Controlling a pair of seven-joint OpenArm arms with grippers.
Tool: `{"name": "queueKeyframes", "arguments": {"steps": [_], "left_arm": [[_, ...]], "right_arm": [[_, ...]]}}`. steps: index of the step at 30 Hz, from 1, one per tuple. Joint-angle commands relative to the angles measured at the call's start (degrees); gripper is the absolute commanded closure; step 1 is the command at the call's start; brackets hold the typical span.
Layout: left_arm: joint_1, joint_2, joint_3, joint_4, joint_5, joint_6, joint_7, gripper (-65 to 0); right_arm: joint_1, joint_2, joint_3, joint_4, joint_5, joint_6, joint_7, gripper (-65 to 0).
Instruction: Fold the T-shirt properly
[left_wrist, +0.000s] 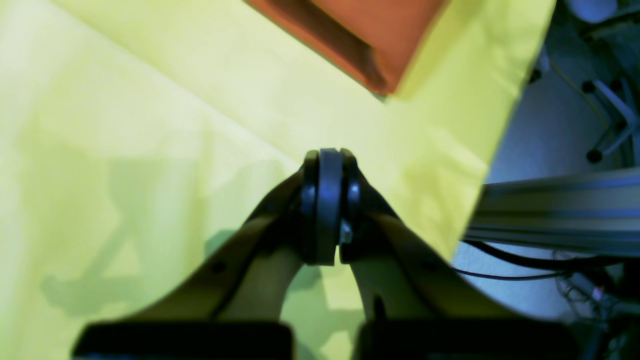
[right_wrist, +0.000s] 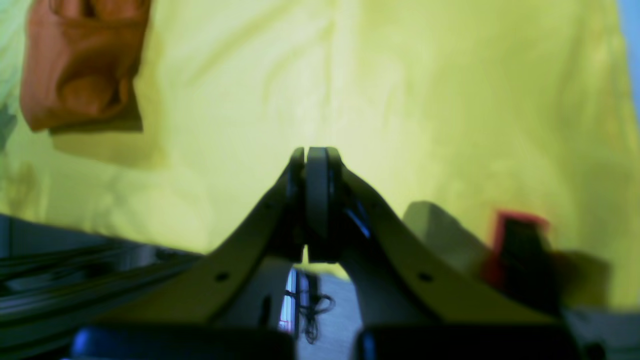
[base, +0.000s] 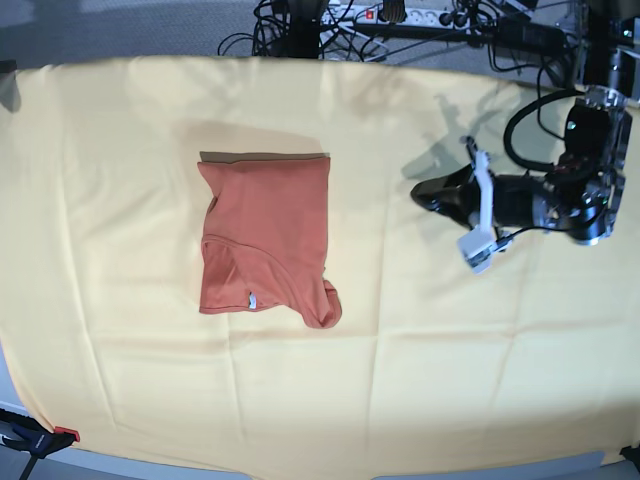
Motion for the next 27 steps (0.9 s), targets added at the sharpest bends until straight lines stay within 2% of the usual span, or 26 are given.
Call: {"name": "queueKeyframes", "arguments": {"steps": [1, 5, 8, 12, 18, 24, 27], "left_arm": [[0.4, -1.9, -2.2, 2.1, -1.6, 0.2, -0.8, 0.0], [7.5, -4.7, -9.7, 7.2, -4.2, 1.4, 1.2, 0.0], [13.8, -5.4, -16.4, 10.8, -7.7, 1.4, 3.7, 0.0], [22.6, -5.4, -25.3, 15.3, -11.3, 1.4, 6.3, 0.0], [37.0, -5.4, -37.0, 21.5, -12.5, 1.4, 6.5, 0.0], [48.9, -3.4, -44.3, 23.3, -12.5, 2.7, 6.6, 0.0], [52.9, -2.2, -45.8, 23.3, -12.5, 2.3, 6.5, 0.0]], "right_arm": [[-2.0, 1.5, 1.8, 1.6, 1.4, 0.0, 0.8, 0.0], [-8.9, 0.0, 5.6, 4.2, 1.4, 0.1, 0.8, 0.0], [-13.6, -2.3, 6.0, 5.4, 1.4, 0.1, 0.8, 0.0], [-17.9, -6.4, 6.0, 6.3, 1.4, 0.6, 0.8, 0.0], [-24.1, -11.6, 6.0, 6.3, 1.4, 1.4, 0.8, 0.0], [-30.0, -16.6, 5.0, 6.3, 1.4, 2.7, 0.8, 0.0], [-33.0, -17.6, 2.9, 6.3, 1.4, 2.9, 0.8, 0.0]]}}
